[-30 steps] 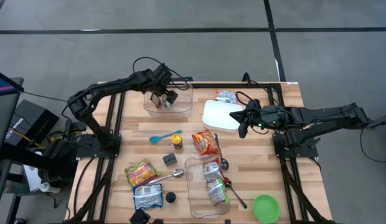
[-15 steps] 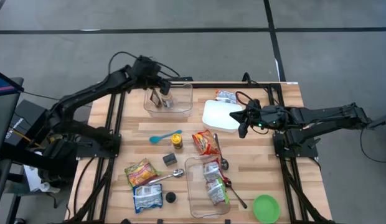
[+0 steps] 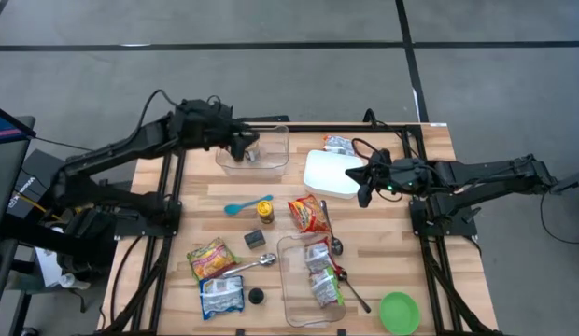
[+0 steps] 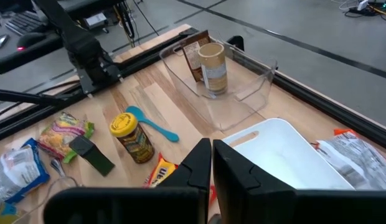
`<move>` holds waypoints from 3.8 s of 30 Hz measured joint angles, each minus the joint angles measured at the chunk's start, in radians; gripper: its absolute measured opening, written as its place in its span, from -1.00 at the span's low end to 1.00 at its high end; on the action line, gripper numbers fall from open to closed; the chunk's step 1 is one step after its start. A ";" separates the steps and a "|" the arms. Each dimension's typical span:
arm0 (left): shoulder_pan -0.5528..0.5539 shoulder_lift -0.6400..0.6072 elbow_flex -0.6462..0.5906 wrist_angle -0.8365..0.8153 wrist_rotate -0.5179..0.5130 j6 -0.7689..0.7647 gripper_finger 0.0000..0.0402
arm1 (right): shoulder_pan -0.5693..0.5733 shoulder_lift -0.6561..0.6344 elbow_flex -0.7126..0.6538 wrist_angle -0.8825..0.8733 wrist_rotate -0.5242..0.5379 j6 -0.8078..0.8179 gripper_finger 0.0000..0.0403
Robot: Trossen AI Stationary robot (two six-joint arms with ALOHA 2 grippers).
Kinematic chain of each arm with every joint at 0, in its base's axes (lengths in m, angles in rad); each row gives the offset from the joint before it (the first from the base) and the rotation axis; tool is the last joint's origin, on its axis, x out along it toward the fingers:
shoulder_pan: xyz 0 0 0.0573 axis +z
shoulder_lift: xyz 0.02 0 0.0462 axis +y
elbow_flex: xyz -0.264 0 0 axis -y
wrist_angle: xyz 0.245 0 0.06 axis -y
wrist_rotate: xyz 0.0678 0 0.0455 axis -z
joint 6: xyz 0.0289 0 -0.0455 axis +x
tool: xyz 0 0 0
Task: Pick & Place Food Item
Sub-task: Put the green noodle pack into the bottom transparent bin
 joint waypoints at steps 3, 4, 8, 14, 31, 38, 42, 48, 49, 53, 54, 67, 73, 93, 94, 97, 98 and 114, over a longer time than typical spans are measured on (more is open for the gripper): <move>-0.070 0.000 0.000 -0.001 0.000 0.000 0.32 | -0.001 0.000 0.000 -0.018 0.001 0.016 -0.95; -0.092 0.000 0.000 -0.001 0.000 0.000 0.31 | -0.001 0.000 0.000 -0.019 0.002 0.016 -0.95; -0.175 0.000 0.000 -0.014 0.000 -0.002 0.25 | -0.001 0.000 0.000 -0.021 0.002 0.042 -0.95; -0.282 0.002 0.000 -0.027 -0.001 -0.049 0.15 | -0.001 0.000 0.000 -0.021 0.001 0.095 -0.95; -0.591 0.071 0.000 0.087 -0.189 -0.306 -0.08 | -0.001 0.000 0.000 -0.025 0.000 0.105 -0.95; -0.637 0.156 0.000 0.085 -0.204 -0.415 -0.19 | 0.000 0.000 0.000 -0.035 -0.004 0.105 -0.95; -0.661 0.189 0.000 0.018 -0.201 -0.507 -0.27 | 0.000 0.000 0.000 -0.035 -0.005 0.105 -0.95; -0.691 0.203 0.000 -0.141 -0.164 -0.619 -0.41 | 0.002 0.000 0.000 -0.033 -0.039 0.105 -0.95; -0.695 0.202 0.000 -0.181 -0.162 -0.635 -0.43 | 0.002 0.000 0.000 -0.032 -0.042 0.105 -0.95; -0.713 0.202 0.000 -0.373 -0.129 -0.689 -0.54 | 0.002 0.000 0.000 -0.032 -0.047 0.105 -0.95; -0.719 0.202 0.000 -0.419 -0.121 -0.698 -0.56 | 0.002 0.000 0.000 -0.032 -0.047 0.105 -0.95; -0.780 0.202 0.000 -0.866 -0.123 -0.726 -0.88 | 0.001 0.000 0.000 -0.033 -0.047 0.166 -0.95; -0.797 0.202 0.000 -0.881 -0.123 -0.725 -0.92 | 0.001 0.000 0.000 -0.033 -0.047 0.166 -0.95; -0.832 0.197 0.000 -0.881 -0.085 -0.807 -0.92 | 0.001 0.000 0.000 -0.033 -0.047 0.159 -0.95; -0.837 0.197 0.000 -0.881 -0.074 -0.807 -0.92 | 0.001 0.000 0.000 -0.034 -0.047 0.158 -0.95; -0.864 0.197 0.000 -0.897 -0.015 -0.807 -0.92 | 0.001 0.000 0.000 -0.034 -0.047 0.158 -0.95; -0.875 0.197 0.000 -0.905 0.000 -0.811 -0.92 | 0.001 0.000 0.000 -0.034 -0.047 0.158 -0.95; -1.111 0.197 0.000 -0.937 0.026 -1.041 -0.92 | 0.001 0.000 0.000 -0.034 -0.047 0.158 -0.95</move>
